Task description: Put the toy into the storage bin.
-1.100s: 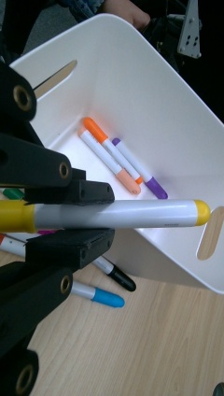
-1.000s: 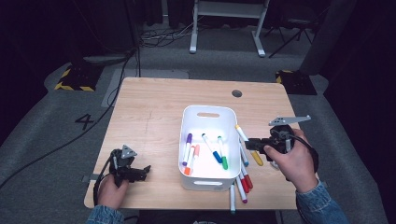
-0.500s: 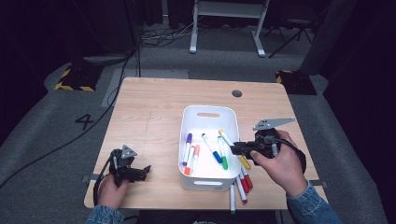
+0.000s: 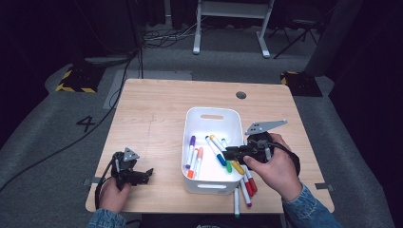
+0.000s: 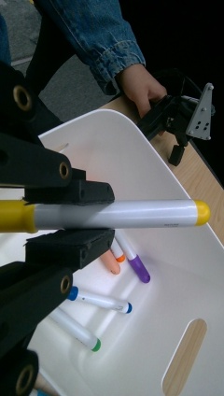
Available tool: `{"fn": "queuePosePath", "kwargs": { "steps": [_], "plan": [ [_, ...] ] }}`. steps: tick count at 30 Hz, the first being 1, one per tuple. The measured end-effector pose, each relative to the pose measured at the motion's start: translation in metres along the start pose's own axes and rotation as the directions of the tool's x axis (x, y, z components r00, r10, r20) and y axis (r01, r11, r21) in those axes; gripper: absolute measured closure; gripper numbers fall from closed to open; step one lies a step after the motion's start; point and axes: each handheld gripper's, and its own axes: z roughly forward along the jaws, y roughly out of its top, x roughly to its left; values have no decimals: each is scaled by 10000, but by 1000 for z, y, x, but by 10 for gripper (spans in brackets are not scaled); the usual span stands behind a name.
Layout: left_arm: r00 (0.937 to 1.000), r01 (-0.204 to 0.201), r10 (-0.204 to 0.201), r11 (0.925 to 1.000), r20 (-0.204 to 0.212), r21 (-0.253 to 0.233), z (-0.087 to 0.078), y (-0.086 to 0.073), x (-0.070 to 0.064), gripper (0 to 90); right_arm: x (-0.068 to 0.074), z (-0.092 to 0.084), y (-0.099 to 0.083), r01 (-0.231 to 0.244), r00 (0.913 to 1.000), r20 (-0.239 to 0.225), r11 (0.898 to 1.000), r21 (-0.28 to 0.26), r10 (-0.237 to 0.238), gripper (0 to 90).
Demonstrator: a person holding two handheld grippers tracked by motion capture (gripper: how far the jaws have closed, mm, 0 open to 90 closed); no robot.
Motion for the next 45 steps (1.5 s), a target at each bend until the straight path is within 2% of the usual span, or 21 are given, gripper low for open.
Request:
{"fn": "queuePosePath", "kwargs": {
  "steps": [6,15,19,28,33,34,35,41,42,43,45],
  "plan": [
    [10000,13,-13,10000,38,12,0,0,0,0,0,11,-3,49,10000,-40,9996,291,-48,769],
    [10000,-2,2,10000,7,3,0,0,0,0,-1,19,-8,152,9995,269,9974,704,-171,770],
    [10000,-1,1,10000,14,3,0,0,0,0,0,22,-10,360,9987,328,9959,830,-389,769],
    [10000,-1,1,10000,8,1,0,0,0,0,-1,33,-14,371,9980,462,9910,1286,-434,770],
    [10000,-1,1,10000,7,2,0,0,0,0,2,40,-16,542,9964,546,9843,1682,-642,769],
    [10000,14,-14,10000,44,13,0,0,0,0,2,42,-16,730,9951,541,9831,1680,-831,769],
    [10000,-3,3,10000,17,1,0,0,0,0,3,42,-16,588,9959,570,9823,1781,-700,769],
    [10000,8,-9,10000,25,9,0,0,0,0,5,48,-17,903,9908,796,9720,2169,-1098,767],
    [10000,-5,5,10000,6,1,0,0,0,0,6,49,-17,866,9921,697,9714,2212,-1043,727],
    [10000,7,-7,10000,24,10,0,0,0,0,5,50,-18,984,9905,740,9728,2098,-1161,651],
    [10000,-2,2,10000,10,4,0,0,0,0,5,50,-18,865,9937,563,9816,1705,-974,613]
  ]
}}
